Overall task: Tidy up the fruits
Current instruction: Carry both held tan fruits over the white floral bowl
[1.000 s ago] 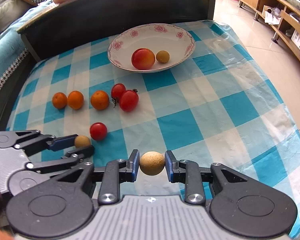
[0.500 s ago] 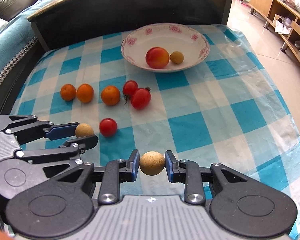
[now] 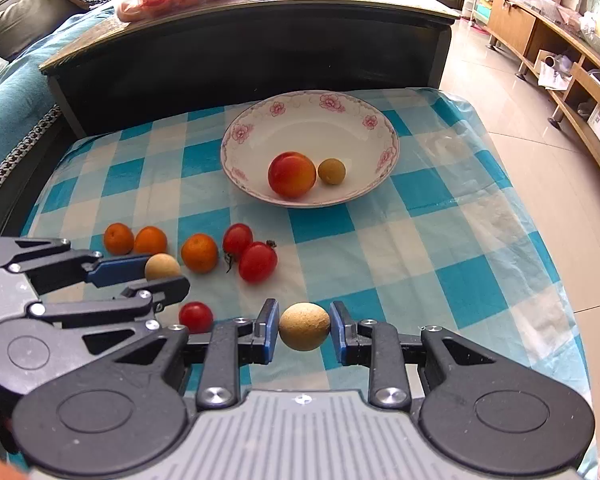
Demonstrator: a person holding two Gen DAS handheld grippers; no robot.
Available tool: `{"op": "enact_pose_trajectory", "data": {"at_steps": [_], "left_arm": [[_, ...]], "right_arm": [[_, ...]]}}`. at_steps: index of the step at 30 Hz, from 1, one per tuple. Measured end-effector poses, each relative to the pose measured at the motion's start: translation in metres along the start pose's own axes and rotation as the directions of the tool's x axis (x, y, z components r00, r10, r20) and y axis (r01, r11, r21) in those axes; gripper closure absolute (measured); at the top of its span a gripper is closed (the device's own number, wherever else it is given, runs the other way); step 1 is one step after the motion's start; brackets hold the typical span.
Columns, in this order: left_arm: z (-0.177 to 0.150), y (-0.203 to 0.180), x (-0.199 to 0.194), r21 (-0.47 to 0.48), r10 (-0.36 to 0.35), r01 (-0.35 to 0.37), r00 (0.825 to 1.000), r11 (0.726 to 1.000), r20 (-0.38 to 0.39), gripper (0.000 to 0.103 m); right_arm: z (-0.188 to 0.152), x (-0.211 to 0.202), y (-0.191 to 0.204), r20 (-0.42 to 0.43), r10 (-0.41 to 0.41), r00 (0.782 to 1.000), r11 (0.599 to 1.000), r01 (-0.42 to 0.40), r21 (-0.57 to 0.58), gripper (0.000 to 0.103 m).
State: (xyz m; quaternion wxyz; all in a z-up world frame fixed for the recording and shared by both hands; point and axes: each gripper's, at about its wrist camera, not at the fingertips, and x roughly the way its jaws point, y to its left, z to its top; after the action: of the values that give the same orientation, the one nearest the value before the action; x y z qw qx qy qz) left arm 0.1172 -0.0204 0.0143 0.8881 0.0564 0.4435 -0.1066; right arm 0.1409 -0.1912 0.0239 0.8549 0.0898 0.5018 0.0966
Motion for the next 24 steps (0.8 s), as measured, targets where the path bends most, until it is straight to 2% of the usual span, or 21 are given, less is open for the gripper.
{"op": "enact_pose_trajectory", "data": {"at_steps": [10,13,24], "left_arm": [[0.037,0.013,0.017,-0.020,-0.020,0.021,0.999,1.000,0.026,0.069],[0.049,0.017,0.021,-0.046,-0.046,0.047,0.998,0.998,0.031,0.069],[0.078,0.020,0.047,-0.058,-0.041,0.042,0.999,0.997,0.018,0.069]], "right_arm": [[0.035,0.018,-0.005,0.002,-0.010,1.000,1.000,0.010,0.015,0.072],[0.048,0.023,-0.007,0.005,-0.008,1.000,1.000,0.008,0.018,0.072],[0.078,0.050,-0.022,-0.018,-0.026,1.000,0.999,0.026,0.033,0.072]]}}
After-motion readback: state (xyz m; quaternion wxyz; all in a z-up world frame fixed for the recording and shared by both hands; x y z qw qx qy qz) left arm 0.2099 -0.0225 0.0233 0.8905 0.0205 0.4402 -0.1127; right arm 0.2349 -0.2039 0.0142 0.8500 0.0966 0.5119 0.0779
